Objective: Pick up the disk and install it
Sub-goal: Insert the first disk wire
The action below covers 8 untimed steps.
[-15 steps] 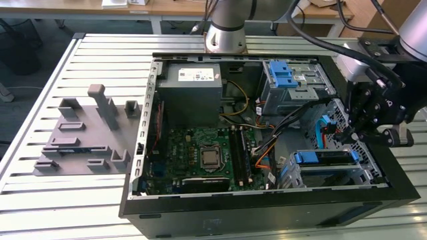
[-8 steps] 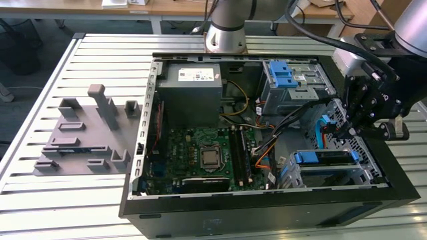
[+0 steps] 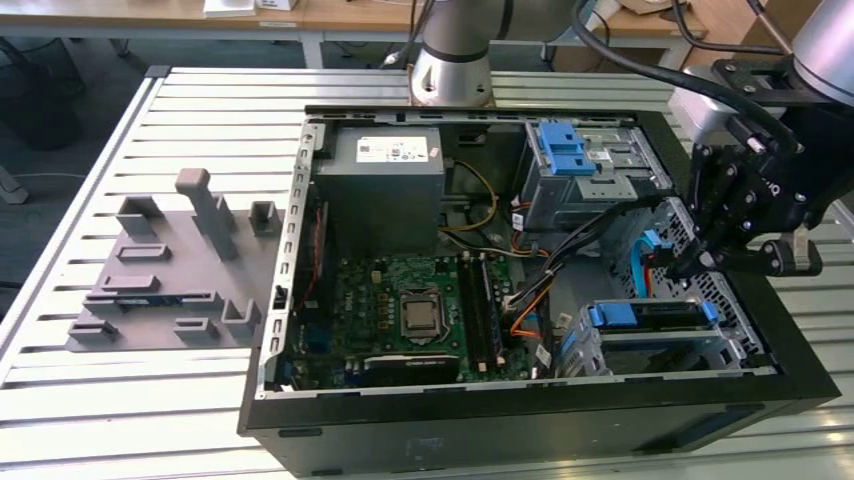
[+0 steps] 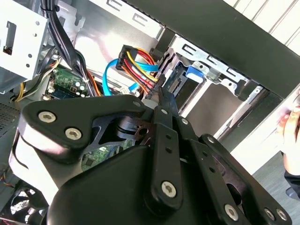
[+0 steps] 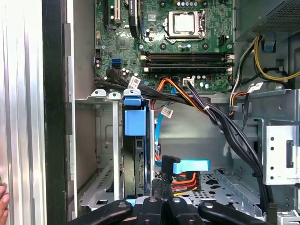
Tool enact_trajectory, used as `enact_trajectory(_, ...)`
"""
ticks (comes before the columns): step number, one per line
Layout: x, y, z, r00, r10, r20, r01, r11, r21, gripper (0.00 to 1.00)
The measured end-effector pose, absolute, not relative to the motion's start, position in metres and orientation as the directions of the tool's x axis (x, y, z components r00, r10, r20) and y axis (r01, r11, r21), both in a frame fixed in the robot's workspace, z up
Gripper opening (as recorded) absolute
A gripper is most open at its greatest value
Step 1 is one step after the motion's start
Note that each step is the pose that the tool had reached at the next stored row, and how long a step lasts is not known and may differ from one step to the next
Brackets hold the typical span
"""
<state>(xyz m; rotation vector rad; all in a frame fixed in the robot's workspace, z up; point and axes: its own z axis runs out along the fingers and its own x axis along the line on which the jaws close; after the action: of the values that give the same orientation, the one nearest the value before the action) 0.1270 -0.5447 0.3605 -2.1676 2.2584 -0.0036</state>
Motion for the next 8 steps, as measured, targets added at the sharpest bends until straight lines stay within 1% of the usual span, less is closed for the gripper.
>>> enact_trajectory(4, 0.1270, -0.5433, 0.3604, -0.042, -0.999, -0.002, -0.999, 0.042, -0.010, 0.11)
enact_trajectory(5, 0.1270, -0.5421, 0.3601, -0.044, -0.999, -0.002, -0.999, 0.044, -0.010, 0.17)
enact_trajectory(8, 0.1270, -0.5395, 0.3593, -0.049, -0.999, -0.002, -0.999, 0.049, -0.010, 0.17)
